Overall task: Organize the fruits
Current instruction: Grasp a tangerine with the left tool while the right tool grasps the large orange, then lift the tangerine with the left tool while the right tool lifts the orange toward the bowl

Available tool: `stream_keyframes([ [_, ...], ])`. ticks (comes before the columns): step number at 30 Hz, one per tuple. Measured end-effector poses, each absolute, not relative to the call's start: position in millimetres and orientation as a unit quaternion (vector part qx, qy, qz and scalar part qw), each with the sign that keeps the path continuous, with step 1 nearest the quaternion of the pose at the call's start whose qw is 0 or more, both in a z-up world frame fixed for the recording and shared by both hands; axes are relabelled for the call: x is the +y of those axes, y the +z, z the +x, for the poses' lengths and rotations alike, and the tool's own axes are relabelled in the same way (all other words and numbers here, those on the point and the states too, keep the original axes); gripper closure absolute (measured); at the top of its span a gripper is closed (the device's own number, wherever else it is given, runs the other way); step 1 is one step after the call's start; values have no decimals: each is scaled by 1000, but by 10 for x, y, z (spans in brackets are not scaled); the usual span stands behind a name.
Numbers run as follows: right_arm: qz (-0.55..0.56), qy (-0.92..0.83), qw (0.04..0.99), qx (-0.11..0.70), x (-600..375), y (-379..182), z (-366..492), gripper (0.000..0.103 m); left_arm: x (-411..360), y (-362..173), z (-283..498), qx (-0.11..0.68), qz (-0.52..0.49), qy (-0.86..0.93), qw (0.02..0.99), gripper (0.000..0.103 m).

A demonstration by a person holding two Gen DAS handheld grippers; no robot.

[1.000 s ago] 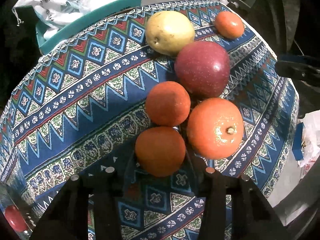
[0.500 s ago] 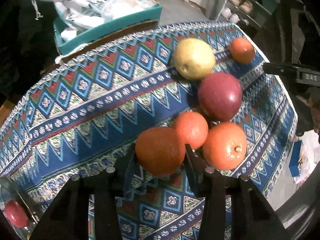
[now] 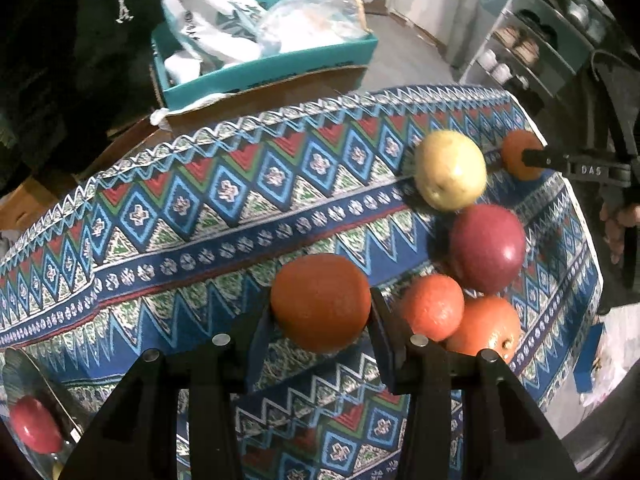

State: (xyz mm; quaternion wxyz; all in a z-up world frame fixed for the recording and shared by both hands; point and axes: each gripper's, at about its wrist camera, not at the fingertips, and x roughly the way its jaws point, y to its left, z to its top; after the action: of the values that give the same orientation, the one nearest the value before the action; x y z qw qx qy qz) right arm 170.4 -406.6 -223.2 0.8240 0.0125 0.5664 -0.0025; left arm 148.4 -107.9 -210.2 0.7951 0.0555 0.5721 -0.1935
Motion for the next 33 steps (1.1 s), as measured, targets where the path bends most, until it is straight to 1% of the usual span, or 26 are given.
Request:
stream_keyframes([
  [7, 30, -14, 811, 584, -4174, -2442, 1840, 19, -1015, -2128, 1549, 574, 47, -182, 797, 57],
  [8, 34, -13, 809, 586, -4187, -2469, 1843, 24, -1008, -2132, 1554, 574, 46, -181, 797, 57],
  [9, 36, -14, 809, 587, -4200, -2493, 1843, 31, -995, -2131, 1556, 574, 45, -181, 797, 57],
  [10, 35, -19, 809, 586, -4214, -2499, 1837, 33, -988, -2130, 1561, 574, 44, -180, 797, 57],
  [20, 53, -13, 818, 572, -4157, -2411, 1684, 35, -985, -2018, 1488, 567, 45, -183, 802, 57],
  [33, 49, 23, 838, 544, -3735, -2021, 1349, 35, -856, -1729, 1340, 548, 30, -175, 818, 57],
])
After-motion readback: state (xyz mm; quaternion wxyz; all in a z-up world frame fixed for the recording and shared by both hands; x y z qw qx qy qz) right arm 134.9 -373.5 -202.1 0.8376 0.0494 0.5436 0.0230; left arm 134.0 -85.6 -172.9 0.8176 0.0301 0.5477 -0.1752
